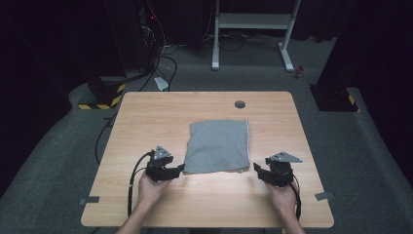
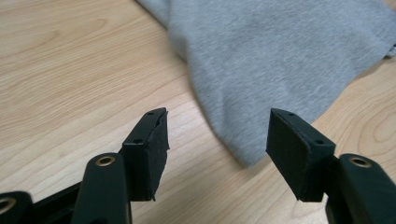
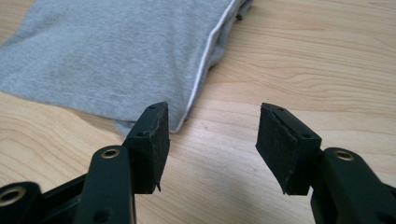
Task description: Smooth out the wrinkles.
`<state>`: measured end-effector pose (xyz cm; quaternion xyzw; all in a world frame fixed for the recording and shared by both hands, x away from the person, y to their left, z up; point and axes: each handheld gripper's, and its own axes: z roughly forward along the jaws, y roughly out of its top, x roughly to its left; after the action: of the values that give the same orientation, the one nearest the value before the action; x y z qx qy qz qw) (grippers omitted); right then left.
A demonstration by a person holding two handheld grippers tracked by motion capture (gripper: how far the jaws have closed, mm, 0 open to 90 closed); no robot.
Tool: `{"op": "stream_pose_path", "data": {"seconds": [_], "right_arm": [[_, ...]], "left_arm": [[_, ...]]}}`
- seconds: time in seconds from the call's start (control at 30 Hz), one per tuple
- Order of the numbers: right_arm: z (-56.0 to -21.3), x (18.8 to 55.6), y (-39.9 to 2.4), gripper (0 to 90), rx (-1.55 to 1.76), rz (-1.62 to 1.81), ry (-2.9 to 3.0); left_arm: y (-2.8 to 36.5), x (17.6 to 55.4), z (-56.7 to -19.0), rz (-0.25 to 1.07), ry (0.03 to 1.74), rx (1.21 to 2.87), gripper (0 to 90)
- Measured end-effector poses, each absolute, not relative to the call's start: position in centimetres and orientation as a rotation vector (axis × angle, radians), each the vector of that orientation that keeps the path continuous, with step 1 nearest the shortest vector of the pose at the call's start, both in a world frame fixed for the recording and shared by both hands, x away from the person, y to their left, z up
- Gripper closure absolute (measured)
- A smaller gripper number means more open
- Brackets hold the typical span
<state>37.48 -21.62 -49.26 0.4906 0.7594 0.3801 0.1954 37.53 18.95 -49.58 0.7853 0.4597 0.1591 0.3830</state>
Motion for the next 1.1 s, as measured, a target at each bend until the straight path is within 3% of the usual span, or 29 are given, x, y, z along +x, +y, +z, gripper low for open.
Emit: {"op": "stream_pose_path", "data": {"seconds": [1.1], "right_arm": [[-50.9, 37.3, -26.0, 43.2, 1.521, 0.966, 2.032]], "left_arm": [[24.9, 36.7, -51.3, 0.514, 1.366, 1.940, 38.7]]}}
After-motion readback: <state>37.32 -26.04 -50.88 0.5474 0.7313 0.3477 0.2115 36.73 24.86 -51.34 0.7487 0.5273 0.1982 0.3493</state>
